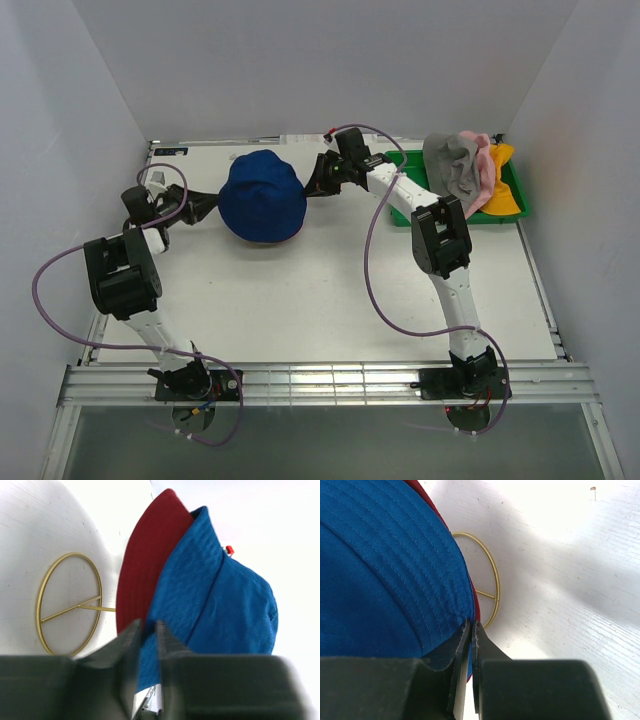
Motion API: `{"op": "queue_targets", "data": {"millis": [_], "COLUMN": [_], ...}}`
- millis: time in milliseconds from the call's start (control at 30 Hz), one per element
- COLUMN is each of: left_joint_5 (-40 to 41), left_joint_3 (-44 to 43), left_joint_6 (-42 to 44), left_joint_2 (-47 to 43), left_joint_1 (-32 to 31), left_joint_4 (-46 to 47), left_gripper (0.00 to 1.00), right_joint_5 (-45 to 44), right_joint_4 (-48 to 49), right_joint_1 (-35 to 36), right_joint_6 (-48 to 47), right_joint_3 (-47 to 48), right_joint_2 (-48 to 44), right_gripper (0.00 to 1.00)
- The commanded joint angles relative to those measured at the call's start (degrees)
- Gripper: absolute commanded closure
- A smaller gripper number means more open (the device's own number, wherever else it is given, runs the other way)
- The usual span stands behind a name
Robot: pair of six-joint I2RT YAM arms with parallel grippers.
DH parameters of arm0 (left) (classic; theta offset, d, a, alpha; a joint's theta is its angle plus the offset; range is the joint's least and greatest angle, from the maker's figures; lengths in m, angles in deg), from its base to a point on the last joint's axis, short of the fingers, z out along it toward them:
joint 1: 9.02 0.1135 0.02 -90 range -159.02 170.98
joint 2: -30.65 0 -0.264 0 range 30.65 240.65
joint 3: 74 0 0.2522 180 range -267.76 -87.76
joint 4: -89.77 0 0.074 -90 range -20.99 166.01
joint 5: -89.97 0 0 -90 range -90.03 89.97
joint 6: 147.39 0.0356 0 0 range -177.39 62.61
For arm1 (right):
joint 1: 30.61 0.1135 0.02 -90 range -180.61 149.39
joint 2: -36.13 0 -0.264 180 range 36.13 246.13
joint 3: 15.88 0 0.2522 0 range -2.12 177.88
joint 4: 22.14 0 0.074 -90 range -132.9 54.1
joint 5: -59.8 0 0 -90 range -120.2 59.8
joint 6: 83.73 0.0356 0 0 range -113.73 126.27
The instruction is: Stack the hats
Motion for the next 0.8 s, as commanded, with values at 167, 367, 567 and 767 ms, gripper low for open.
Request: {"op": "queue_targets", "data": {"millis": [167, 367, 567, 767], "left_joint_5": [-0.77, 0.98, 3.26, 4.59], "left_joint_3": [0.86, 1.91, 2.88, 3.23], "left_joint_6": [-0.16, -0.6, 1.33, 4.14], "left_joint_2": [1.4, 2.54, 3.94, 4.47], "left_joint_1": [-0.72, -0.9, -0.81, -0.81], "left_joint_4": [1.97, 0.49, -3.12, -6.19], "left_gripper": [1.0, 1.0, 1.0, 1.0], "right_joint_5": [-1.16, -1.43, -2.83, -3.62], "right_joint_4": [-0.36, -0.71, -2.64, -4.13], "right_joint_1": [-0.36, -0.27, -0.36, -0.36], "right_joint_6": [-1.08, -1.16, -1.95, -2.74], "right_joint_3": [1.31, 1.04, 0.34, 0.25], "right_joint_2": [0.75, 0.75, 0.92, 1.45], "right_gripper": [0.92, 0.92, 0.92, 0.92]}}
